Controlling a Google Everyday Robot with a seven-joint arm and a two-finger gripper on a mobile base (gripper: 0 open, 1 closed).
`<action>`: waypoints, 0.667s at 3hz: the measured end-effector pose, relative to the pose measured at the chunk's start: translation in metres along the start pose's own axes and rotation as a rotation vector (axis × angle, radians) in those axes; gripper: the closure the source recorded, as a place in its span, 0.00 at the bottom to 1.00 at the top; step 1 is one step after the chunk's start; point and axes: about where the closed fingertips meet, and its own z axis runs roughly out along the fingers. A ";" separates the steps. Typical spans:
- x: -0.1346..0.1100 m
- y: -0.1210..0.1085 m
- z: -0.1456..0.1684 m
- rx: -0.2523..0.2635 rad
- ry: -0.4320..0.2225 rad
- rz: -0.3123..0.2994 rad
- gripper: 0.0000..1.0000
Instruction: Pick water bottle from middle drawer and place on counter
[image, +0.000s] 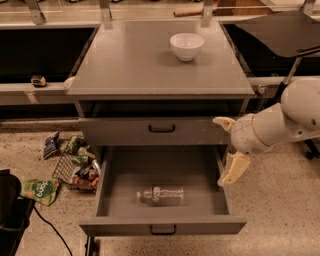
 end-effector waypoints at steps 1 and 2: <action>0.000 0.000 0.000 0.000 0.000 0.000 0.00; 0.002 0.000 0.006 -0.014 -0.011 0.007 0.00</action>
Offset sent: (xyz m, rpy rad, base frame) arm 0.0046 -0.0004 -0.0136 0.0281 0.0304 0.0036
